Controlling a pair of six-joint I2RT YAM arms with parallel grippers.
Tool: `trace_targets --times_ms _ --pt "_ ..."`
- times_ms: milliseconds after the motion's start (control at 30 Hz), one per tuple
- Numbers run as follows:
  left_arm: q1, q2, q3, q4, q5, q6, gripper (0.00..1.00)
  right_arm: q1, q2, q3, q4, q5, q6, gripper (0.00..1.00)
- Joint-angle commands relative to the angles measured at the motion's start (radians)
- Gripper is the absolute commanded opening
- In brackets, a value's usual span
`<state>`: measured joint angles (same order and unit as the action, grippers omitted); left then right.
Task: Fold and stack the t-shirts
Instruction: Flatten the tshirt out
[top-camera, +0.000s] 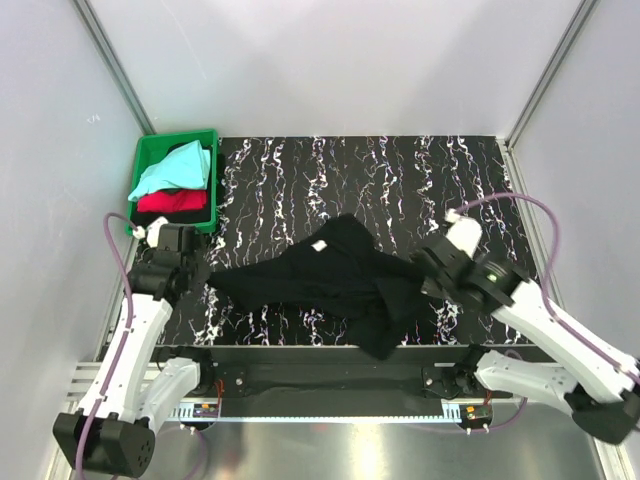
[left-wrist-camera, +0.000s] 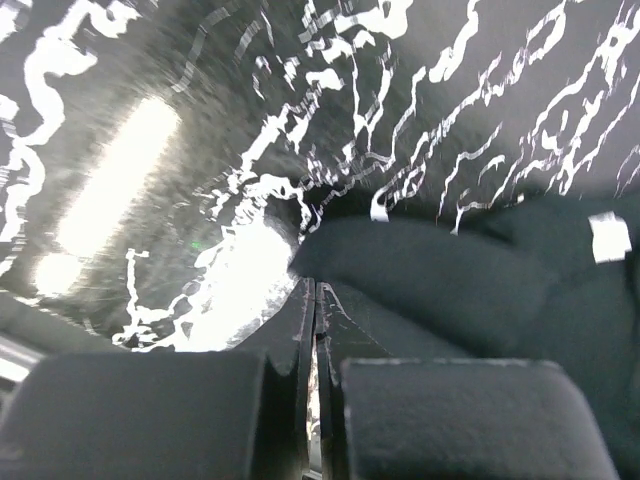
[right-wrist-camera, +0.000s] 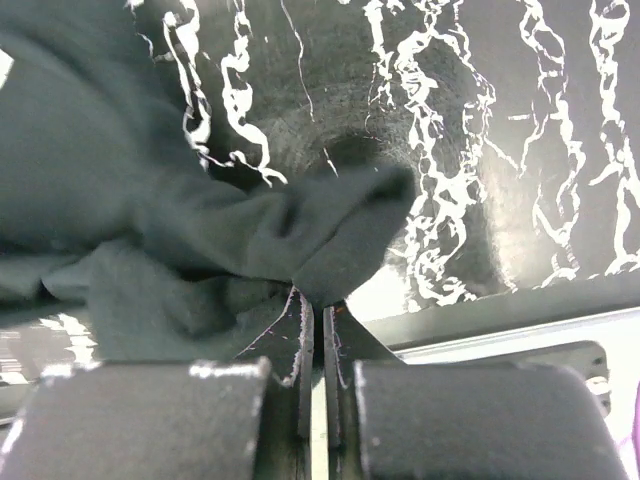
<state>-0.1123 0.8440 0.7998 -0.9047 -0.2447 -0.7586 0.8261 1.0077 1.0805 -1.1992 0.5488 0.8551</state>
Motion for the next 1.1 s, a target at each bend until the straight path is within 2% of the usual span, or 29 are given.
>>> trace_targets --times_ms 0,100,167,233,300,333,433,467,500,567,600,633,733,767,933,1033,1067 --pt "0.003 -0.002 0.084 -0.059 -0.130 -0.001 0.00 -0.016 -0.089 0.005 -0.034 0.017 0.148 0.00" --pt "0.003 0.038 0.169 -0.051 -0.175 0.068 0.00 -0.016 -0.063 0.042 -0.019 0.010 0.061 0.00" --pt "0.000 0.067 0.272 -0.045 -0.194 0.144 0.00 -0.016 -0.047 0.076 -0.005 0.002 -0.028 0.00" --pt "-0.015 0.092 0.370 -0.057 -0.240 0.160 0.00 -0.016 -0.052 0.085 0.035 -0.032 -0.107 0.00" --pt "-0.030 0.101 0.404 -0.077 -0.260 0.127 0.00 -0.016 -0.060 0.065 0.070 -0.182 -0.143 0.00" --pt "-0.030 0.104 0.400 -0.103 -0.263 0.105 0.00 -0.015 -0.064 0.015 0.128 -0.351 -0.158 0.00" --pt "-0.015 0.072 0.311 -0.128 -0.242 0.004 0.00 -0.007 -0.086 -0.124 0.306 -0.677 -0.148 0.06" --pt "-0.007 0.047 0.267 -0.108 -0.210 -0.013 0.02 0.017 -0.092 -0.205 0.347 -0.770 -0.118 0.08" --pt "-0.006 0.041 0.266 -0.108 -0.209 0.004 0.02 0.027 -0.093 -0.232 0.348 -0.795 -0.117 0.11" --pt "-0.007 0.043 0.220 -0.024 -0.081 0.091 0.21 0.025 -0.087 -0.237 0.365 -0.802 -0.151 0.23" --pt "-0.006 0.061 0.213 -0.002 -0.035 0.110 0.31 0.025 -0.077 -0.219 0.365 -0.778 -0.171 0.48" --pt "-0.007 0.072 0.190 0.065 0.081 0.134 0.49 0.025 -0.063 -0.162 0.363 -0.701 -0.223 0.57" --pt "-0.030 0.139 0.167 0.162 0.217 0.168 0.62 -0.004 0.060 -0.052 0.363 -0.538 -0.321 0.85" --pt "-0.068 0.164 0.167 0.183 0.231 0.179 0.67 -0.028 0.165 0.034 0.363 -0.464 -0.346 0.86" --pt "-0.181 0.385 0.229 0.248 0.239 0.218 0.72 -0.097 0.514 0.338 0.375 -0.366 -0.487 0.78" --pt "-0.207 0.498 0.286 0.288 0.309 0.287 0.69 -0.143 0.673 0.451 0.377 -0.342 -0.521 0.64" --pt "-0.213 0.568 0.303 0.291 0.317 0.320 0.68 -0.175 0.739 0.478 0.377 -0.349 -0.525 0.51"
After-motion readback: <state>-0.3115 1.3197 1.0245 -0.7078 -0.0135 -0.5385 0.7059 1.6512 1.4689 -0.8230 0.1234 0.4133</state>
